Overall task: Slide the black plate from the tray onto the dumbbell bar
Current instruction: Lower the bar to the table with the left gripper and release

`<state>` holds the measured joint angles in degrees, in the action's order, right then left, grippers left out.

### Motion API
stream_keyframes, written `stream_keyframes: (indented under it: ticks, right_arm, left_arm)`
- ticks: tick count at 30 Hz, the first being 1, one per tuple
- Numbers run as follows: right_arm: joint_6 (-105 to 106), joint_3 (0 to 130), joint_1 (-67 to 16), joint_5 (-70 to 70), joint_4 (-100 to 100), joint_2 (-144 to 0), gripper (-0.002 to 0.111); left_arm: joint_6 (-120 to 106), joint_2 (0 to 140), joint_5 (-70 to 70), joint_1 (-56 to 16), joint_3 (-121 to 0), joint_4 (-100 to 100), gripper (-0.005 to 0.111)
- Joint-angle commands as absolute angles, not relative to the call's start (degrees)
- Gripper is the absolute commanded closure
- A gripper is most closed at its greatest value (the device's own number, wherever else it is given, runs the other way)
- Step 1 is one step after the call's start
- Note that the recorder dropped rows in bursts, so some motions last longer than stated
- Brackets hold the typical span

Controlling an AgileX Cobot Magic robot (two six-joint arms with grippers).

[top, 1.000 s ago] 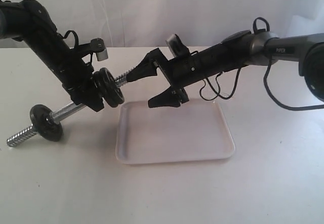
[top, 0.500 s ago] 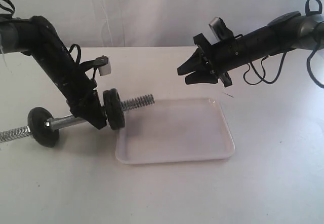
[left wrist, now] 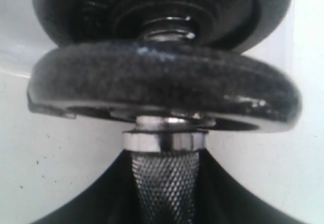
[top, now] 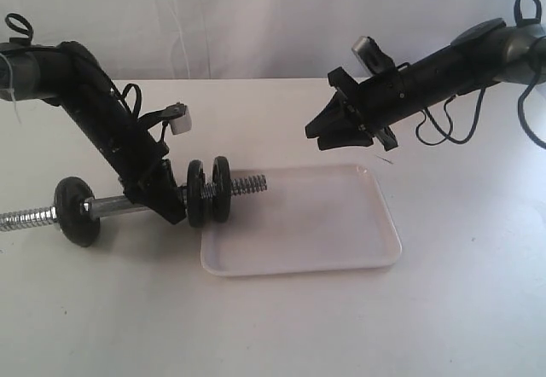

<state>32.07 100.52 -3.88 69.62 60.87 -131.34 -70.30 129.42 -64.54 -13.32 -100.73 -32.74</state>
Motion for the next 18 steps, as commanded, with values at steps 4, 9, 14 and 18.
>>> stream_keyframes:
  ticks: [4, 9, 14, 18]
  right_arm:
    - [33.31, 100.55, -3.27, 69.96, 60.8, -130.66, 0.075]
    - [34.61, 100.55, -3.27, 69.96, 59.05, -130.66, 0.075]
    - [34.61, 100.55, -3.27, 69.96, 53.86, -130.66, 0.075]
    - [34.47, 100.55, -3.27, 69.96, 53.83, -130.66, 0.075]
  left_arm:
    - [-72.68, 116.51, -69.96, -13.28, -101.3, -37.85, 0.107]
    - [-73.78, 116.51, -69.96, -13.28, -101.3, -37.85, 0.107]
    - [-76.59, 114.49, -69.96, -13.28, -101.3, -37.37, 0.107]
    - [-76.3, 112.72, -69.96, -13.28, -101.3, -36.71, 0.107]
